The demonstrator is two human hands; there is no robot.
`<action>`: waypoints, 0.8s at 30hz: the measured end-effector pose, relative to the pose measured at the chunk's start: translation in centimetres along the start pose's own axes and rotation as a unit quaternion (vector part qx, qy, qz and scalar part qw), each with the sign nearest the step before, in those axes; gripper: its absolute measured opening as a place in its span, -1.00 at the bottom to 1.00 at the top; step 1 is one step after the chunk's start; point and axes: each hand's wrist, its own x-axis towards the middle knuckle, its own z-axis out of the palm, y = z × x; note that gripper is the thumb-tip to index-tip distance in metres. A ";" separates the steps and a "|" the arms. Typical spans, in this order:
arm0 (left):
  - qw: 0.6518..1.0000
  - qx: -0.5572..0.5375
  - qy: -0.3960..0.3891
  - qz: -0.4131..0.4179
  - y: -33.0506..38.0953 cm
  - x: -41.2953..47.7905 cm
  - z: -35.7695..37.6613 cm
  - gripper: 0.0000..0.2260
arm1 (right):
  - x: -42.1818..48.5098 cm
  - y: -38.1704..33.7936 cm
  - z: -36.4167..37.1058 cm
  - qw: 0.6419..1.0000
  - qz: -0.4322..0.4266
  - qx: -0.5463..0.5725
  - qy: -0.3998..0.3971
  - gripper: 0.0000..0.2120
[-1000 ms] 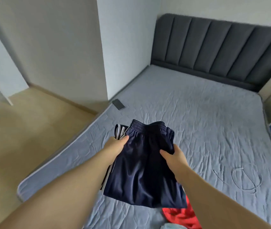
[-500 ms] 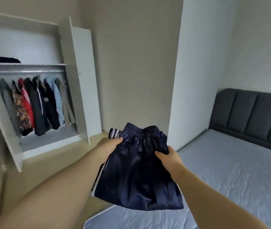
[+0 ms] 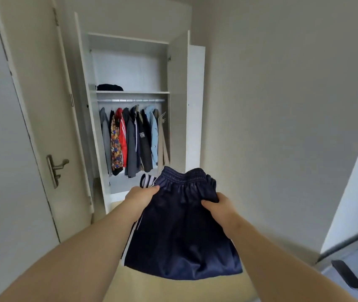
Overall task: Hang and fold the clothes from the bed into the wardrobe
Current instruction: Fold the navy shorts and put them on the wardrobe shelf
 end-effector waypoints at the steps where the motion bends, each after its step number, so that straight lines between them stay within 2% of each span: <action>1: 1.000 0.000 0.009 -0.002 -0.2 1.2 -1.3 -0.42 | 0.7 -0.5 1.6 1.000 0.001 0.002 -0.011 -0.89; 8: 0.996 -0.076 0.022 -0.032 -1.8 7.9 -7.6 -0.53 | 6.2 -3.8 9.7 0.998 -0.014 -0.048 -0.050 -0.74; 11: 0.994 -0.089 0.034 -0.042 -2.2 10.9 -9.9 -0.51 | 9.2 -4.6 13.0 0.996 -0.018 -0.062 -0.068 -0.72; 14: 0.993 -0.099 0.052 -0.042 -2.1 14.7 -11.6 -0.48 | 12.8 -4.9 16.1 0.995 -0.015 -0.029 -0.092 -0.73; 19: 0.988 -0.118 0.078 -0.064 -2.7 23.8 -12.0 -0.54 | 23.0 -4.0 21.1 0.990 -0.019 -0.028 -0.136 -0.73; 24: 0.989 -0.108 0.089 -0.056 1.6 35.7 -10.7 -0.62 | 36.1 -5.7 23.9 0.987 -0.019 0.000 -0.158 -0.72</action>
